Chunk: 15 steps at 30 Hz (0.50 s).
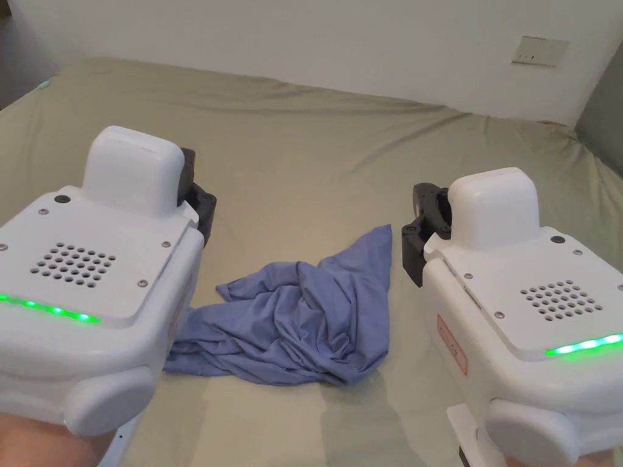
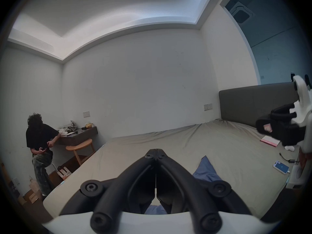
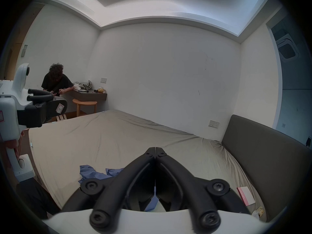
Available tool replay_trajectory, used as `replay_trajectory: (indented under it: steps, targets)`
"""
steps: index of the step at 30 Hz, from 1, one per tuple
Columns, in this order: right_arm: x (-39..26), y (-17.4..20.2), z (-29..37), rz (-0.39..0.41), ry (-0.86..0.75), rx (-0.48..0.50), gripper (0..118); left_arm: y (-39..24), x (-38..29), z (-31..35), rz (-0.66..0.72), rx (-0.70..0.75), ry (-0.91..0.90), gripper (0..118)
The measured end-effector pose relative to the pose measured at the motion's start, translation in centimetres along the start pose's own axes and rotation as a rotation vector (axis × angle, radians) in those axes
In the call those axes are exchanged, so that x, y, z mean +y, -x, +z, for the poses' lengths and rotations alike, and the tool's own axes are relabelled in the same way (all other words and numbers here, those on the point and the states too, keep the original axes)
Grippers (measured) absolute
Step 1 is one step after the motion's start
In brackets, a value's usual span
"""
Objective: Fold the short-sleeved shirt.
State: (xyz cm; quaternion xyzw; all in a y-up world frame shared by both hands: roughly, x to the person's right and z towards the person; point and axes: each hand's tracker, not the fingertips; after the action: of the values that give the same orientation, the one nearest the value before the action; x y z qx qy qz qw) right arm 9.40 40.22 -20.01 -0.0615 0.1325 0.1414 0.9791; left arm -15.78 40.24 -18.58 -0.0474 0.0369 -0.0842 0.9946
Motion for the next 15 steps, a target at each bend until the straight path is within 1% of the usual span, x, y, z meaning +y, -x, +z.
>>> replay_trajectory:
  steps: [1, 3, 7, 9, 11, 12, 13, 14, 15]
  targets:
    - [-0.2, -0.1, -0.2, -0.005, 0.002, -0.002, 1, 0.1, -0.5, -0.7, 0.005, 0.002, 0.036, 0]
    - [-0.6, -0.4, -0.7, -0.017, 0.013, 0.002, 1, 0.5, -2.4, -2.6, 0.023, -0.035, 0.167, 0]
    - [-2.6, -0.9, -2.1, -0.018, 0.057, 0.001, 1, 1.6, -10.5, -8.1, 0.042, -0.065, 0.472, 0]
    - [-3.9, -1.3, -2.9, -0.017, 0.097, -0.009, 1, 2.7, -15.5, -11.1, 0.113, -0.081, 0.606, 0]
    - [-5.5, -2.0, -3.9, -0.029, 0.139, -0.02, 1, 4.3, -20.6, -14.6, 0.245, -0.106, 0.744, 0]
    - [-6.2, -2.4, -4.4, -0.037, 0.158, -0.024, 1, 5.0, -22.2, -15.9, 0.277, -0.064, 0.779, 5]
    - [-6.8, -2.8, -4.9, -0.044, 0.178, -0.029, 1, 5.6, -23.7, -17.2, 0.285, -0.017, 0.809, 25]
    - [-7.5, -3.1, -5.4, -0.048, 0.195, -0.036, 1, 6.0, -24.7, -18.4, 0.295, 0.001, 0.829, 53]
    - [-8.0, -3.4, -5.8, -0.05, 0.208, -0.04, 1, 6.5, -25.5, -19.4, 0.313, 0.011, 0.828, 84]
